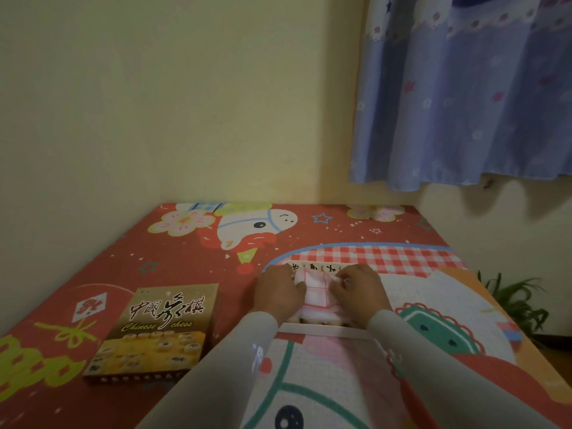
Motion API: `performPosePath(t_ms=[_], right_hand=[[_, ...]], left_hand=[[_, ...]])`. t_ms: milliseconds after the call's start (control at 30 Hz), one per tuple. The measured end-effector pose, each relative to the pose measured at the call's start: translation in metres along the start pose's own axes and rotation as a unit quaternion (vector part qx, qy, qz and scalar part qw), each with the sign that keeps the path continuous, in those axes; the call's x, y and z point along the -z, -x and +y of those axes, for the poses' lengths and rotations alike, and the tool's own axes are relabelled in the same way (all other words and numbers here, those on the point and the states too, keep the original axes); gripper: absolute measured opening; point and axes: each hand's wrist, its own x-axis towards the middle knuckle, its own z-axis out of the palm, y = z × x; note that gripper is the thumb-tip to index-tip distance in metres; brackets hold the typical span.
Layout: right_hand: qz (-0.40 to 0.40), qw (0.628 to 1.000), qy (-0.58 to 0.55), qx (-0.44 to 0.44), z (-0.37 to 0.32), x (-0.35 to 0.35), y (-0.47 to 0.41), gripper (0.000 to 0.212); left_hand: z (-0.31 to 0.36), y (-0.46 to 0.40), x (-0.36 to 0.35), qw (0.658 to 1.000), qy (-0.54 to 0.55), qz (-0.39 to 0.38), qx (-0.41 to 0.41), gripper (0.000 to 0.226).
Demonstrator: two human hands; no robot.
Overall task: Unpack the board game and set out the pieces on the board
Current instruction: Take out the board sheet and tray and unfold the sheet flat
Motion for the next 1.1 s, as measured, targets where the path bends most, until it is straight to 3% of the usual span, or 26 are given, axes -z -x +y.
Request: performPosePath(t_ms=[100,233,367,467,533,600,667,733,800,900,933,1033,1100], right_hand=[[0.001,0.995,-0.101,0.003,-0.005,0.01,0.01,0.01],[0.007,0.973,-0.232,-0.007,-0.014,0.026,0.029,0.016],[-0.01,0.929,-0.352,-0.112,-0.027,0.044,0.053,0.029],[-0.063,0.895,-0.394,-0.199,-0.034,0.056,0.071,0.028],[-0.097,0.891,-0.388,-0.215,-0.034,0.06,0.083,0.031],[-0.068,0.929,-0.324,-0.163,-0.032,0.061,0.094,0.038],[0.027,0.968,-0.237,-0.076,-0.035,0.066,0.111,0.038],[0.084,0.972,-0.219,0.009,-0.041,0.07,0.128,0.036],[0.06,0.974,-0.208,0.071,-0.05,0.073,0.149,0.033],[-0.022,0.987,-0.117,0.112,-0.057,0.066,0.166,0.05],[-0.031,0.986,-0.115,0.114,-0.056,0.062,0.168,0.048],[-0.024,0.981,-0.171,0.088,-0.053,0.062,0.174,0.014],[-0.017,0.975,-0.214,0.063,-0.047,0.065,0.177,0.021]], left_hand=[[0.003,0.005,0.006,0.99,0.141,-0.011,0.023,0.031],[0.013,0.015,0.02,0.946,0.315,-0.046,0.061,0.024],[0.02,0.034,0.037,0.898,0.42,-0.091,0.095,0.021],[0.025,0.054,0.048,0.894,0.421,-0.103,0.111,0.022],[0.026,0.067,0.055,0.897,0.413,-0.104,0.12,0.021],[0.026,0.08,0.062,0.9,0.408,-0.1,0.119,0.025],[0.024,0.09,0.065,0.902,0.404,-0.093,0.12,0.023],[0.023,0.098,0.067,0.909,0.39,-0.084,0.118,0.011],[0.024,0.109,0.067,0.918,0.377,-0.069,0.102,0.009],[0.028,0.122,0.066,0.927,0.359,-0.066,0.085,0.009],[0.029,0.126,0.066,0.928,0.356,-0.074,0.08,0.01],[0.028,0.135,0.069,0.944,0.311,-0.094,0.058,0.021],[0.023,0.14,0.073,0.959,0.267,-0.088,0.031,0.024]])
